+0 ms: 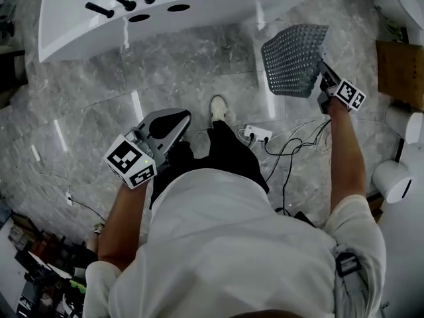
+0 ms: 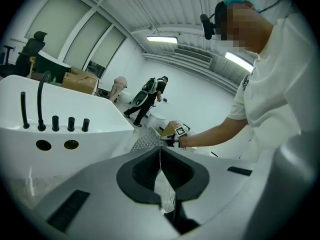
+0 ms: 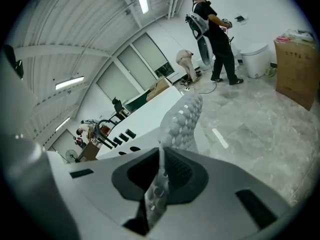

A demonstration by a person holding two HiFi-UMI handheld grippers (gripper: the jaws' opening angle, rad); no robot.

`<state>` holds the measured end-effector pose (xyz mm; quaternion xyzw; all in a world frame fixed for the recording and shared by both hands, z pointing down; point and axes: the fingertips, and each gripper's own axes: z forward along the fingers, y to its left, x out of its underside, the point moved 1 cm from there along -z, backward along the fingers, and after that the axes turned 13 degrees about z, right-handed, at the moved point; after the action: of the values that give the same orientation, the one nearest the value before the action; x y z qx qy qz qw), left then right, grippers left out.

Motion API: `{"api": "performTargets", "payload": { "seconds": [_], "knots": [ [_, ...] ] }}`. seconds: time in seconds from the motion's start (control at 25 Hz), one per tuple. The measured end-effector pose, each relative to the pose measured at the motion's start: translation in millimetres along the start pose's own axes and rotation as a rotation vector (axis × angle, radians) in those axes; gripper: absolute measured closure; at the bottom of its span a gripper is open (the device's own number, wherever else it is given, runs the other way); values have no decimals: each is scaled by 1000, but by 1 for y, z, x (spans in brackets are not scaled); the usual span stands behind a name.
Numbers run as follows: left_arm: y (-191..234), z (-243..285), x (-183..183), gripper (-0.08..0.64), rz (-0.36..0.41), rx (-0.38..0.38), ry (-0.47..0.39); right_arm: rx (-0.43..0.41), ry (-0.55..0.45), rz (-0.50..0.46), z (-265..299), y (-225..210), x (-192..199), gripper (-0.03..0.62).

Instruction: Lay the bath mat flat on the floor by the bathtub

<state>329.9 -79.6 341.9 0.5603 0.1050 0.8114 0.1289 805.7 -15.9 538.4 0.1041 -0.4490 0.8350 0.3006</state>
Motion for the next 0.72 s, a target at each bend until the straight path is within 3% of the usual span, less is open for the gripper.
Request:
{"api": "performTargets", "payload": {
  "seconds": [0.12,0.28,0.44,0.72],
  "knots": [
    [14,4,14,541,-29,-10,6,25,23,-38,47,-10,-2,549],
    [43,4,42,541,-65,-27,-7,60,62,-77,124,-16,25,549],
    [68,-8,76,541,-100,-27,-15,79,77,-85,198,-3,73,551],
    [102,-56,129,540,-160,20,-8,80,181,-136,309,61,185,548]
  ]
}}
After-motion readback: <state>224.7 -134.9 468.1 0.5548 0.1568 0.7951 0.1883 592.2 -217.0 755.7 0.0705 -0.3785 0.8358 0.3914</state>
